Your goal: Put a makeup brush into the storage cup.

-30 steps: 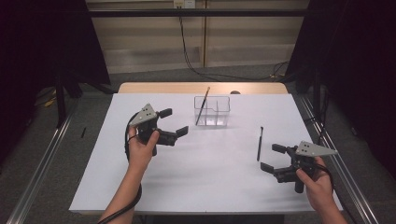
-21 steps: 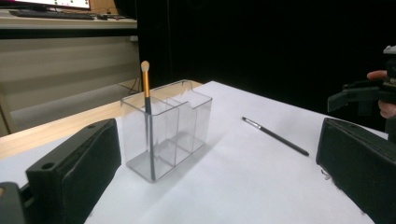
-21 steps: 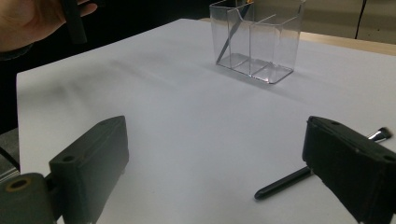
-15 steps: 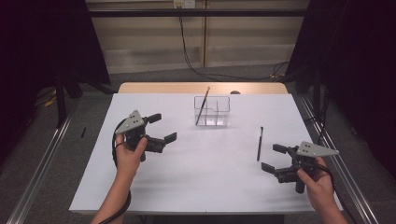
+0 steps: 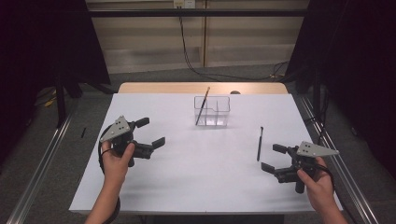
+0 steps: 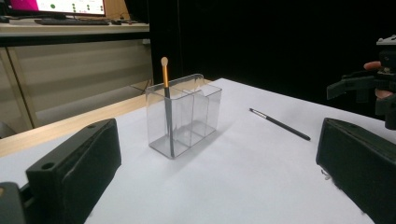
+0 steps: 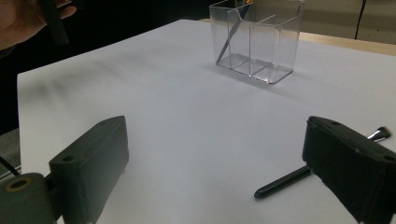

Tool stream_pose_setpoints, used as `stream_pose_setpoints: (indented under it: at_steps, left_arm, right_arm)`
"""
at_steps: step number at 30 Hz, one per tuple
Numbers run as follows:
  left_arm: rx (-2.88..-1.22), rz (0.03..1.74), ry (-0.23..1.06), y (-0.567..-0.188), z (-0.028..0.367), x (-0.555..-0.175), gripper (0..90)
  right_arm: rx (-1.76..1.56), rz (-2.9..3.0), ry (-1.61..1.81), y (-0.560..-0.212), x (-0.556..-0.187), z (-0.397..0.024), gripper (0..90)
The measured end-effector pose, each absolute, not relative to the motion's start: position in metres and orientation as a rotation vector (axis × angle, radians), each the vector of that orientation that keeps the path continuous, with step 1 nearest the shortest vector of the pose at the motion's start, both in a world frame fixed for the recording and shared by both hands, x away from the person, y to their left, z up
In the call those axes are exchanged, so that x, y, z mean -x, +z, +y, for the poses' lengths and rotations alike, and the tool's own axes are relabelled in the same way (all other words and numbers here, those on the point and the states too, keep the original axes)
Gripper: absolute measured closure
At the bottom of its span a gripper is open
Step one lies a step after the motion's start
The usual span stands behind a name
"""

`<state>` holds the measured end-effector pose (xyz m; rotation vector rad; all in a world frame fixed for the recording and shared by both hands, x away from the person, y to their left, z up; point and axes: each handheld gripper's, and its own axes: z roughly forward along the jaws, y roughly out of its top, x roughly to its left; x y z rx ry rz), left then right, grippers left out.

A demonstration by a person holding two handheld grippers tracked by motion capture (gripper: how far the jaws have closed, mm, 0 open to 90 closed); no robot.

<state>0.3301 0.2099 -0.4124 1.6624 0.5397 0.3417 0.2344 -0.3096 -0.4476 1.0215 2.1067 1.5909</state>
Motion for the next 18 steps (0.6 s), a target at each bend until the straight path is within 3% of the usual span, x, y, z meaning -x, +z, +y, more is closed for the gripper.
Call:
stream_pose_setpoints:
  at_steps: [18]
  left_arm:
    - [-1.701, 0.551, 0.354, -0.421, 0.233, -0.315, 0.0]
  right_arm:
    - [-1.018, 2.106, 1.584, -0.448, -0.235, -0.311, 6.8]
